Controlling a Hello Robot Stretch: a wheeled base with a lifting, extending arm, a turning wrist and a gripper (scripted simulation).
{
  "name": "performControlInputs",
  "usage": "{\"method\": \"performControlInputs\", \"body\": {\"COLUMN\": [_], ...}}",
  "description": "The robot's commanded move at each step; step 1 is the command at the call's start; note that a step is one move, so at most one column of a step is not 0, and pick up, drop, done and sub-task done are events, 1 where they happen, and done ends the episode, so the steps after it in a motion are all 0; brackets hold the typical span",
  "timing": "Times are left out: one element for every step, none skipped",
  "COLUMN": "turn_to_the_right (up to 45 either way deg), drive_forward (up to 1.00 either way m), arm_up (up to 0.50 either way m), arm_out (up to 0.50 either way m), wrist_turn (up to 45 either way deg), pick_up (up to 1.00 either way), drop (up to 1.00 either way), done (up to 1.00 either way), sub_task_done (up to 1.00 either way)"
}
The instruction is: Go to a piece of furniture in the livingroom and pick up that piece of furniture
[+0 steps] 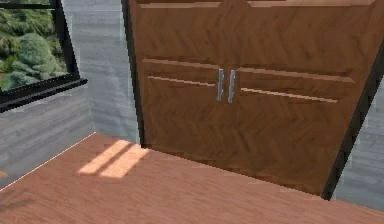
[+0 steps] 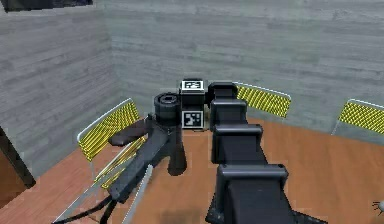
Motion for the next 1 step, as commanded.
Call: {"method": "performControlInputs", "body": {"turn_to_the_right": [0.0], "drive_forward": [0.0], "arm_up": [0.0], "arm_out": [0.0], "wrist_turn": [45.0], "pick_up": [0.0], "drop": [0.0], "done": [0.0], "sub_task_done": [0.0]}}
